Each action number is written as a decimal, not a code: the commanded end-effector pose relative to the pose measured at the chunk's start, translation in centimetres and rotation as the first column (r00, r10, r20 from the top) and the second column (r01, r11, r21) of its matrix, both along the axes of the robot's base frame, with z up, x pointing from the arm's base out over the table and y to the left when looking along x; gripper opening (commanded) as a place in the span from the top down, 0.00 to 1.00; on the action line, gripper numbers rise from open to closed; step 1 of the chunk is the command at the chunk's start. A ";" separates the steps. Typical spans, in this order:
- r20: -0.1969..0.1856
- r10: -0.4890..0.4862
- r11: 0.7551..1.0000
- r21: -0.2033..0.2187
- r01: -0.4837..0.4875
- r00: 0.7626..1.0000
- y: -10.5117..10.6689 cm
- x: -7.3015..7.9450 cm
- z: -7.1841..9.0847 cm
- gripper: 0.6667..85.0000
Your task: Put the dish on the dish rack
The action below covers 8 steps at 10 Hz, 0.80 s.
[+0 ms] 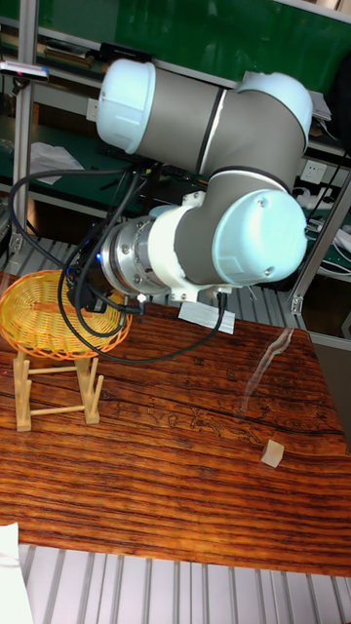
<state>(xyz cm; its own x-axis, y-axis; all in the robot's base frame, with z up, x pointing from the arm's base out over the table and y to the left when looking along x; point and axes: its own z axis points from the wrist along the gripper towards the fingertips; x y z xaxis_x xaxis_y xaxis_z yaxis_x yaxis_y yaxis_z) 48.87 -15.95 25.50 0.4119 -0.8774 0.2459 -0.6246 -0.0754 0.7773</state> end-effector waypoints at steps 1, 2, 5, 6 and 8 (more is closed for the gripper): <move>-0.032 -0.010 1.000 0.027 0.011 0.999 0.1 -1.0 0.0 1.00; -0.040 -0.015 0.999 0.036 0.017 0.999 0.2 -1.3 0.0 1.00; -0.072 -0.016 0.999 0.044 0.019 0.997 0.1 -2.0 0.3 1.00; -0.083 -0.015 0.999 0.045 0.018 0.996 0.0 -2.3 0.4 1.00; -0.095 -0.001 0.999 0.049 0.006 0.995 -0.6 -2.6 0.1 1.00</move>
